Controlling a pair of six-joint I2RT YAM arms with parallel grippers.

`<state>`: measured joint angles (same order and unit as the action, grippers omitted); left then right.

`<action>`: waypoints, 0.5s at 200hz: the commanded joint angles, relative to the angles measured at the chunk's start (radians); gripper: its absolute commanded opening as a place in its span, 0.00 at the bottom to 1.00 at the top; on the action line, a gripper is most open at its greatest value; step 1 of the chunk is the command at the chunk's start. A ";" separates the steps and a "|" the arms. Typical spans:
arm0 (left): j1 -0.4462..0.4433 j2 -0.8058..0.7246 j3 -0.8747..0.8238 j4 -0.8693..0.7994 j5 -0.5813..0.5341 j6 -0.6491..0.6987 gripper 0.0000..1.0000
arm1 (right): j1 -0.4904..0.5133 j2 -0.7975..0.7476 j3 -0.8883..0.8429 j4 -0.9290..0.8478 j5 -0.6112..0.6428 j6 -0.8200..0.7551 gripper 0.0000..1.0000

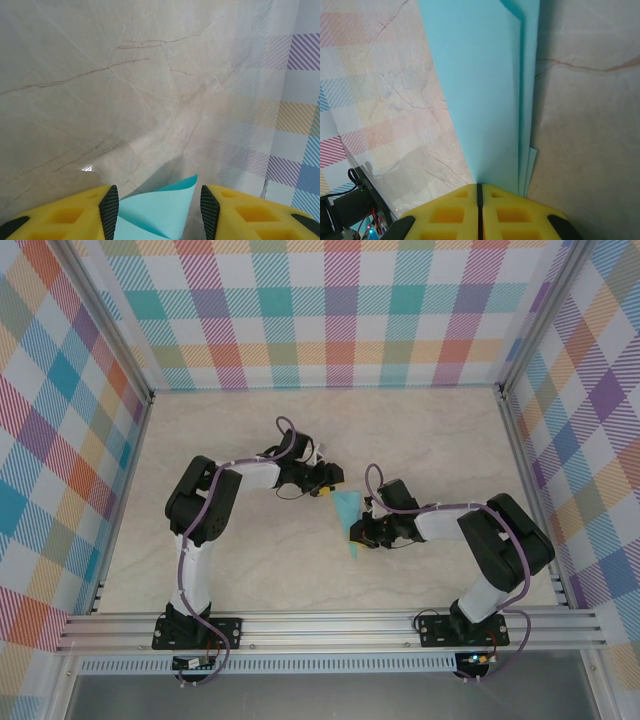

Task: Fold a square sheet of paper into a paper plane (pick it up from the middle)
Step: Fold the wing for the fifth time at the center of the table.

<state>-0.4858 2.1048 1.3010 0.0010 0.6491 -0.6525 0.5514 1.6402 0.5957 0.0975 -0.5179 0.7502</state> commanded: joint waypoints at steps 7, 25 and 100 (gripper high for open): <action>0.028 0.000 0.044 -0.060 -0.035 0.044 0.50 | 0.008 0.045 -0.042 -0.138 0.005 -0.008 0.08; 0.027 -0.059 0.045 -0.087 -0.050 0.055 0.50 | 0.007 0.047 -0.033 -0.127 -0.002 -0.006 0.09; -0.038 -0.270 -0.187 0.032 -0.046 -0.042 0.36 | 0.007 0.028 -0.004 -0.100 -0.030 -0.025 0.10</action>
<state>-0.4885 1.8805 1.1908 -0.0193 0.6006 -0.6571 0.5514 1.6421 0.6022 0.0879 -0.5369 0.7490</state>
